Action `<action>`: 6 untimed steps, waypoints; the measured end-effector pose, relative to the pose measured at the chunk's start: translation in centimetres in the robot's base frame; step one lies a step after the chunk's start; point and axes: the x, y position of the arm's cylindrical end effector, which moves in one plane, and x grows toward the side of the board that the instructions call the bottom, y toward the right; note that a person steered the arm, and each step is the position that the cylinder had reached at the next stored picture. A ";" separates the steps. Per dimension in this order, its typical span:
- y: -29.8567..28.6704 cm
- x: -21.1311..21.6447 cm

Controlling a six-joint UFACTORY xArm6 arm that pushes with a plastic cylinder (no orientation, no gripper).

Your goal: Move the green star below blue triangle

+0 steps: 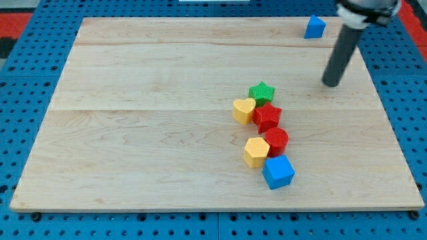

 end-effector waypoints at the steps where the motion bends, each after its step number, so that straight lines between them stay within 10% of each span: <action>1: -4.1 2.5; 4: -21.4 0.2; 6: -18.4 -4.5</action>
